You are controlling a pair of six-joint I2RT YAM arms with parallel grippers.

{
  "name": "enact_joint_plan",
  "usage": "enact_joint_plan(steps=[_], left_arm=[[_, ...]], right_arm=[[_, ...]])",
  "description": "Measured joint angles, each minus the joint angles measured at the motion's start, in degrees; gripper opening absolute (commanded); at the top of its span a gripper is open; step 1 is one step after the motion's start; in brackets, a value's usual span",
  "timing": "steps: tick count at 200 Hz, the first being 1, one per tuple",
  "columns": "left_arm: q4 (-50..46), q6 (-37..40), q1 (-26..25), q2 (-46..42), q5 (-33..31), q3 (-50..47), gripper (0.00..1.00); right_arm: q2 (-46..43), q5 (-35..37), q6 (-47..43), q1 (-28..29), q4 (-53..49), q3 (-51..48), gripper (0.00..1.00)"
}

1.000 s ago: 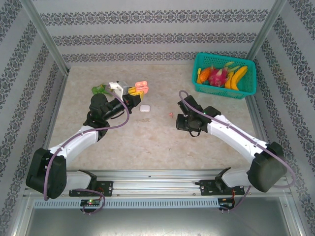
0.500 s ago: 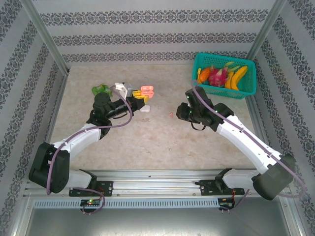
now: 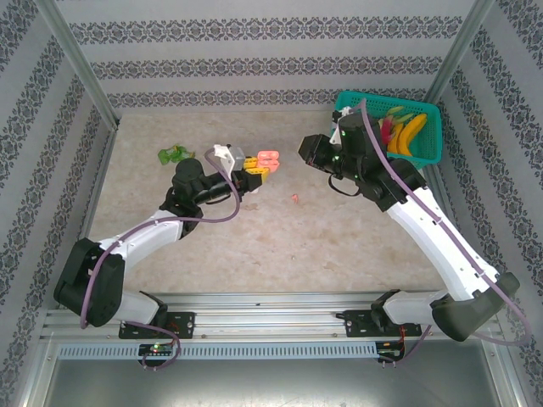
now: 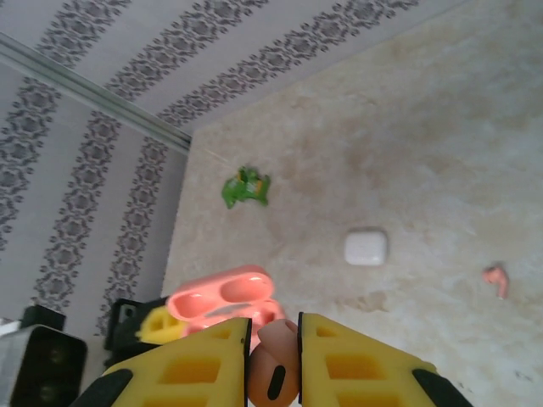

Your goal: Insert the wireless bluetooth earbuds into the charging case

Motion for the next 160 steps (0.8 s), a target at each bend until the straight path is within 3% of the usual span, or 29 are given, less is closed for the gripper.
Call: enact_joint_plan(steps=[91, 160], left_arm=[[2.45, 14.08, -8.76, 5.16, -20.61, 7.28, 0.00], [7.06, 19.02, -11.19, 9.35, -28.72, 9.16, 0.00]], right_arm=[[1.18, -1.77, 6.75, -0.74, 12.90, 0.02, 0.18], [1.16, -3.48, 14.16, -0.72, 22.25, -6.05, 0.18]])
